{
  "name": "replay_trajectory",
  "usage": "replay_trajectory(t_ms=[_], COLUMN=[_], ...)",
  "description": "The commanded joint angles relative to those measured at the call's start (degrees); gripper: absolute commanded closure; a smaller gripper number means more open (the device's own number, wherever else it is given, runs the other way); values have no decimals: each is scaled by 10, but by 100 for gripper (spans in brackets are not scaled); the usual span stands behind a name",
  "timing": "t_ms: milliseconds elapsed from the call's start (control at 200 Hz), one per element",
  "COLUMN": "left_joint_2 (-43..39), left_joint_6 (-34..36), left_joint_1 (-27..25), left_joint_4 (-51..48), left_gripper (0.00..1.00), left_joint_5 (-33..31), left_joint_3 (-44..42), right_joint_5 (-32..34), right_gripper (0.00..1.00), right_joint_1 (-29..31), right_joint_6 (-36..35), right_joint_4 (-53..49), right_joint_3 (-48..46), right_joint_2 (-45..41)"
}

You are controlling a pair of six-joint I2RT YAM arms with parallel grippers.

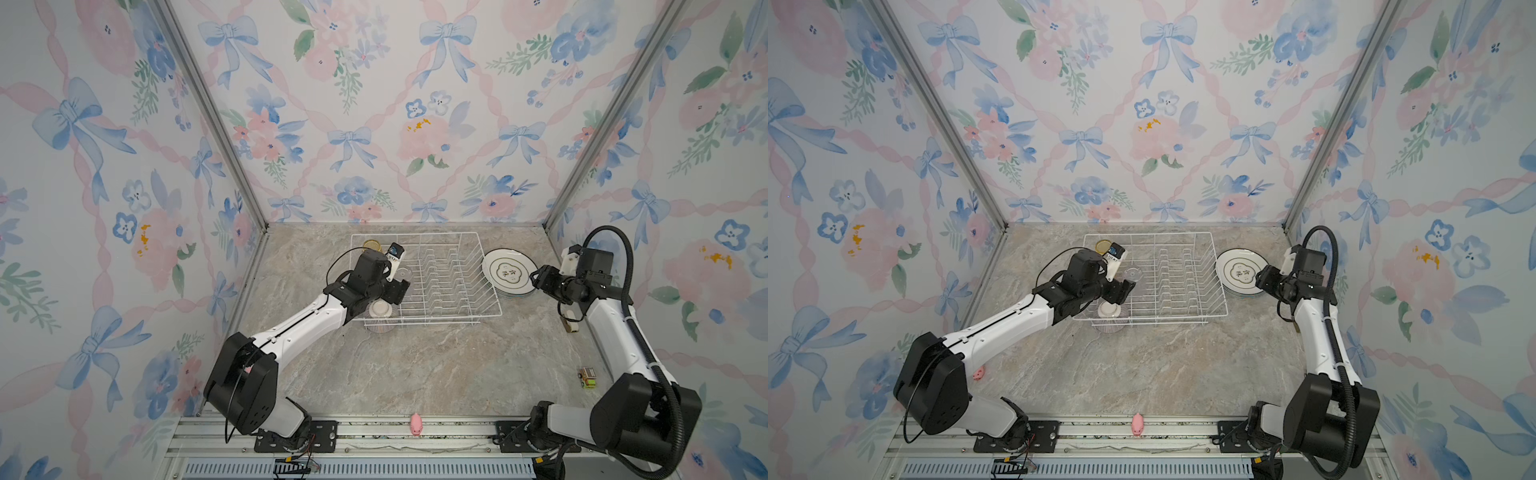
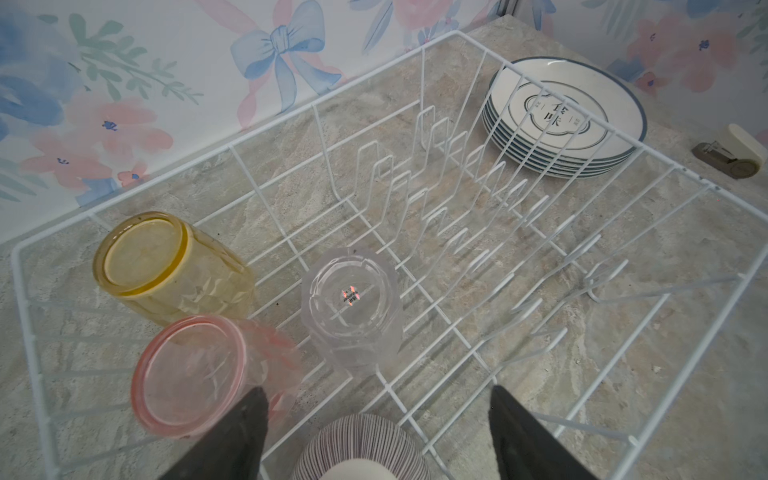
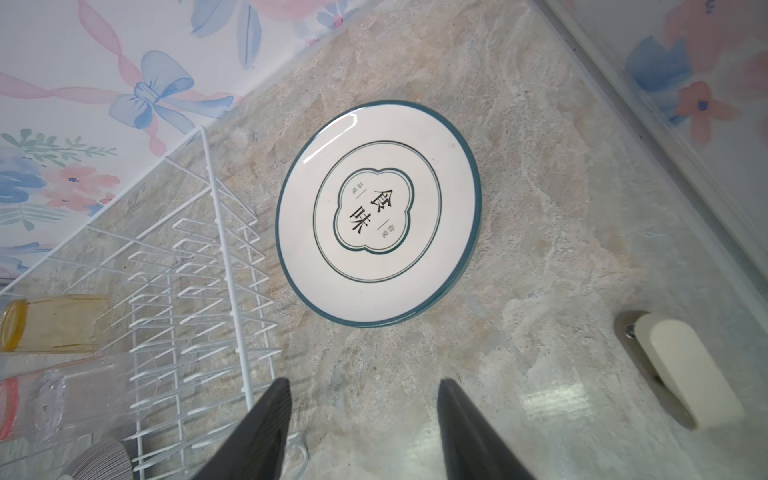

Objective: Unload the mixed dishes from the dish rack
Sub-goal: 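Open and raise the right gripper while the left moves toward the rack cups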

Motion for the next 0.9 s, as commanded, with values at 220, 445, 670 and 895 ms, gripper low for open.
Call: replay_trajectory(t_ms=[220,445,670,895], left_joint_2=[122,201,252,264], left_joint_6=[8,2,0,0], left_joint_1=[16,32,34,33], left_joint_4=[-78,-115,-145,-159], left_gripper=[5,2,8,10], left_joint_5=[-4,46,71,59], left_joint_3=[114,182,233,239], right_joint_5=[31,33,39,33], right_gripper=[39,39,38,38], right_joint_1=[65,70,70,70], right_joint_6=[-8,-8,-8,-5], right_joint_4=[-40,-34,-28,-19], right_joint_3=[23,15,8,5], right_joint_2=[-67,-84,-91,-86])
